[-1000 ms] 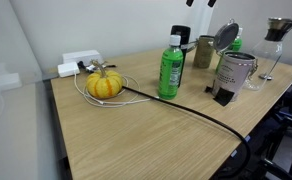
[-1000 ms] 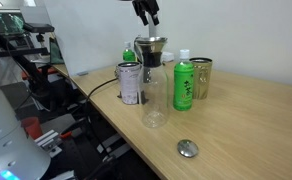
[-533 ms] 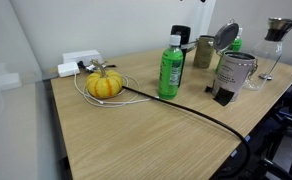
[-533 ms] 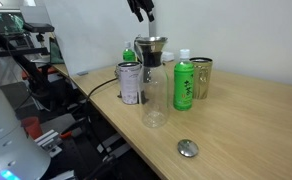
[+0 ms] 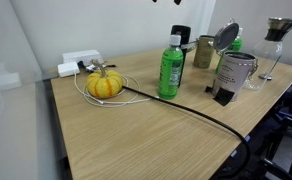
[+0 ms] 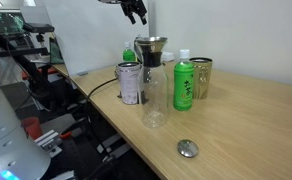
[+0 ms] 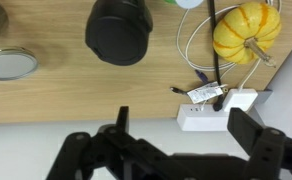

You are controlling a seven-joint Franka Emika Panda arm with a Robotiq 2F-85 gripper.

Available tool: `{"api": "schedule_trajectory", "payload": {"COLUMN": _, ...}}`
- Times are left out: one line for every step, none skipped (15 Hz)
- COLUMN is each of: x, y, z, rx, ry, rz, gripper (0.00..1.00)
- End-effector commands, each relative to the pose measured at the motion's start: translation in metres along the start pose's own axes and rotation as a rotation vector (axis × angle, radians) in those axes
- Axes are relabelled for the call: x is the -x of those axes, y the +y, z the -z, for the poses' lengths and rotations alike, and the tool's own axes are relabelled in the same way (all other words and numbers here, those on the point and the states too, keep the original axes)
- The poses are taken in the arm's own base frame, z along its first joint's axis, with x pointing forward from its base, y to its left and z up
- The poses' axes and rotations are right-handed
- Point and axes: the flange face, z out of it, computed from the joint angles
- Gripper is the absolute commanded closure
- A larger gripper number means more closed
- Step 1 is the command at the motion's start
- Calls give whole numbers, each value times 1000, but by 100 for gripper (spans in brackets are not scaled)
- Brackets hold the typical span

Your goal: Move the pumpkin to the right

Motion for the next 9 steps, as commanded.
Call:
{"api": "schedule_trajectory", "payload": {"x": -13, "y": -34, "z": -22, "rx": -33, "ry": 12, "rz": 71, "gripper": 0}}
{"api": "schedule_trajectory", "payload": {"x": -14, "y": -45, "z": -27, "rx": -43, "ry": 14, "rz": 93, "gripper": 0}}
{"api": "schedule_trajectory", "payload": {"x": -15, "y": -58, "z": -32, "rx": -54, "ry": 16, "rz": 115, "gripper": 0}}
{"api": "schedule_trajectory", "payload": {"x": -17, "y": -72, "z": -37, "rx": -64, "ry": 23, "rz": 137, "gripper": 0}}
{"api": "schedule_trajectory", "payload": {"x": -18, "y": -86, "z": -41, "rx": -80, "ry": 25, "rz": 158, "gripper": 0}}
{"api": "schedule_trajectory", "payload": {"x": -19, "y": -98, "z": -45, "rx": -93, "ry": 27, "rz": 176, "gripper": 0}}
{"api": "schedule_trajectory", "payload": {"x": -18, "y": -109, "z": -50, "rx": -110, "ry": 25, "rz": 193, "gripper": 0}}
{"api": "schedule_trajectory", "payload": {"x": -17, "y": -118, "z": -54, "rx": -128, "ry": 26, "rz": 202, "gripper": 0}}
{"api": "schedule_trajectory", "payload": {"x": -16, "y": -126, "z": -60, "rx": -145, "ry": 45, "rz": 204, "gripper": 0}}
